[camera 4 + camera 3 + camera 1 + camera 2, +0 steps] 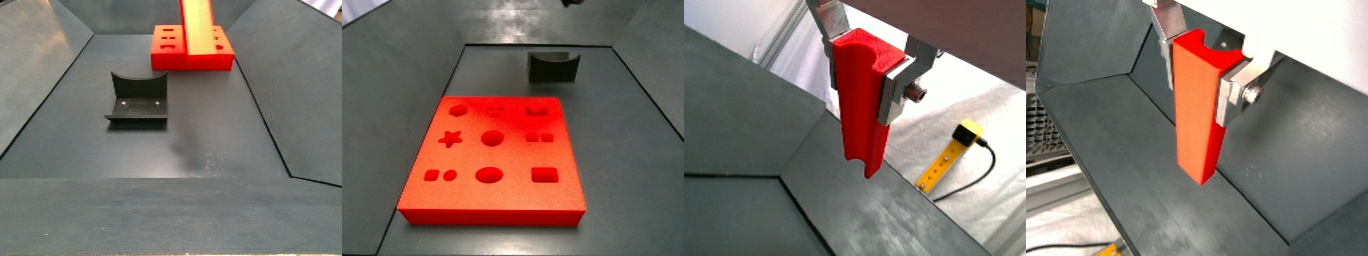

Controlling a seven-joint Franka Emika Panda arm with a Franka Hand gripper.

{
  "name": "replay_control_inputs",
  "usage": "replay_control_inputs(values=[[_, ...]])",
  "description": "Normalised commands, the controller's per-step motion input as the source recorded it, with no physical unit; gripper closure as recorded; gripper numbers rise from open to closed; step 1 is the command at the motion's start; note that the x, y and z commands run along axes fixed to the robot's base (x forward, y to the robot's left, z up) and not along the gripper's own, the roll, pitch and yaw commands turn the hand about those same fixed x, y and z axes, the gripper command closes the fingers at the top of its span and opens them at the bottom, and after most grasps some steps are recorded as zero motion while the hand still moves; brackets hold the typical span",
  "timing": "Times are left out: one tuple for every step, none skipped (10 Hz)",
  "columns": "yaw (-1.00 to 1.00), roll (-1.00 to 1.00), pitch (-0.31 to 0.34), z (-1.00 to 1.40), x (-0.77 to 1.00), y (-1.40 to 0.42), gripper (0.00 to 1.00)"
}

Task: Pick up the arch object. Move up. Place the arch object on the fixture. Regrasp the arch object. Rotate the arch object. Move to above the board. Insert the arch object.
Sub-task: Rotate the arch object.

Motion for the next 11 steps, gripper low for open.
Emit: replay_control_inputs(values=[[-0.10, -0.14, -0.018, 0.16, -0.88, 0.07, 1.00], [-0.09, -0.16, -0.016, 0.10, -0.71, 0.05, 1.00], [-0.08, -0.16, -0.015, 0.07, -0.58, 0.05, 1.00], [-0.07, -0.16, -0.014, 0.05, -0.42, 0.04, 1.00], [-0.07, -0.16, -0.014, 0.05, -0.33, 0.03, 1.00], [-1.00, -0.98, -0.077, 0.00, 0.00, 0.00, 1.00], [-1.00, -0.98, -0.074, 0.00, 0.10, 0.00, 1.00], [-1.00, -0.98, -0.010, 0.05, 0.00, 0.06, 1.00], [-1.00, -0.97, 0.022, 0.05, -0.05, 0.05, 1.00], [-1.00, -0.95, 0.090, 0.04, -0.04, 0.03, 1.00], [-1.00, -0.94, 0.159, 0.02, -0.01, 0.03, 1.00]])
